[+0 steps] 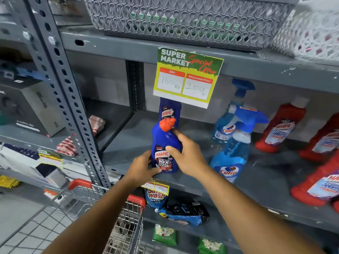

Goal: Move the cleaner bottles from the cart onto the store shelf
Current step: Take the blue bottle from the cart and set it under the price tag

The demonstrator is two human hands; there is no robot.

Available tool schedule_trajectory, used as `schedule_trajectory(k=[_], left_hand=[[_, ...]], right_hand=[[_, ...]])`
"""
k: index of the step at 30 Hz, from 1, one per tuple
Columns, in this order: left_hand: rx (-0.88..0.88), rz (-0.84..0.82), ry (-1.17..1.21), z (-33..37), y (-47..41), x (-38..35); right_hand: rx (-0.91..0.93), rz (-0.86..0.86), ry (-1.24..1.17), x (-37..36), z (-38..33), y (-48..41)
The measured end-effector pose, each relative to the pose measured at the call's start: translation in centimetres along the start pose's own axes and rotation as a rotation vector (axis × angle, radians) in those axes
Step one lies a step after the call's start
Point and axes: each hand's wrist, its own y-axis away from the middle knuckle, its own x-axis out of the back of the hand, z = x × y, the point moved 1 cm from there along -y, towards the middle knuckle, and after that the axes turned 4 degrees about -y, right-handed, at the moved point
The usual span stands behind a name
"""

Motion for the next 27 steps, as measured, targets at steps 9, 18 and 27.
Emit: schedule_trajectory(k=[9,18,27], left_hand=[[0.004,-0.008,0.055,-2.2,-0.4,2.2],[-0.023,-0.026,0.063,-2.6,-0.3,2.3],[-0.025,-0.028,0.034,-2.5,-0.5,2.2]], right_hand=[[0.024,0.001,-0.001,-2.4,-0.6,-1.5],[0.05,0.044,0.011,-3.0,-0.6,-1.3],[0.029,0.039,-0.003,-3.2,-0.6,-1.5]])
